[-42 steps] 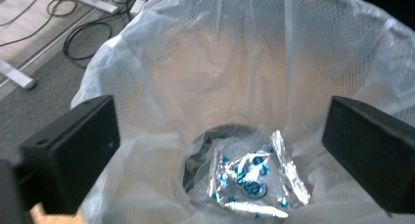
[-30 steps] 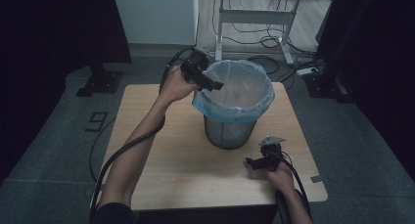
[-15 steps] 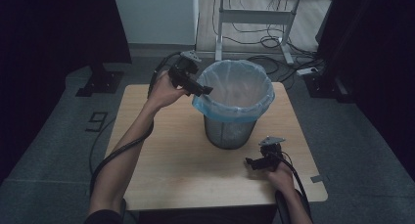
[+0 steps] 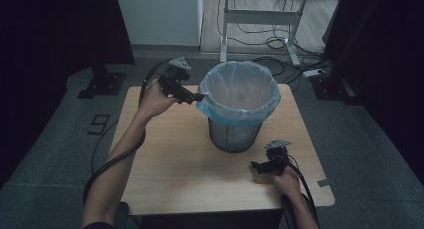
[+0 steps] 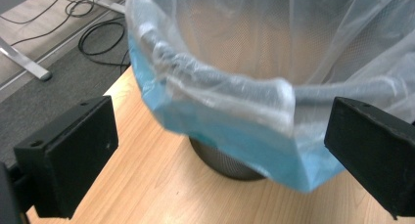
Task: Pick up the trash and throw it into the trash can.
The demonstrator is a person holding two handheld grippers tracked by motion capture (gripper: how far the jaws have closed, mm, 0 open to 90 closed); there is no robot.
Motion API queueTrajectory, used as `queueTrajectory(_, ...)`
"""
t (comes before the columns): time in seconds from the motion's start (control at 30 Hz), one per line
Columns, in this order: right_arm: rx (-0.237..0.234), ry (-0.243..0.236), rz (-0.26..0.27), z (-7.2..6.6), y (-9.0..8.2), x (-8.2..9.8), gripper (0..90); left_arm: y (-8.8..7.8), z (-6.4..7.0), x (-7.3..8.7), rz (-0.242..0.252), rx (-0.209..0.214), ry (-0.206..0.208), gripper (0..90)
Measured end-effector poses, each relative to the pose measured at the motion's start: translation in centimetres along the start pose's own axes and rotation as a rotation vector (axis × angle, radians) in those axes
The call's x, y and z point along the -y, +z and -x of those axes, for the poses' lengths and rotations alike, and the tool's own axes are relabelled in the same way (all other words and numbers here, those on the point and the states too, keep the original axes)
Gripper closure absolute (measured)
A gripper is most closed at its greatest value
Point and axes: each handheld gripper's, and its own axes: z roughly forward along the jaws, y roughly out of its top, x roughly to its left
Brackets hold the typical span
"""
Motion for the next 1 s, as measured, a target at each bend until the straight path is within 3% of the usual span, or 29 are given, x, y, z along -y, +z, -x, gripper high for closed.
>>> queueTrajectory(1.0,0.002,-0.002,-0.001,0.0,0.0,0.0,0.0,-6.0,-1.3,6.9,0.050,-0.083,-0.082,0.0)
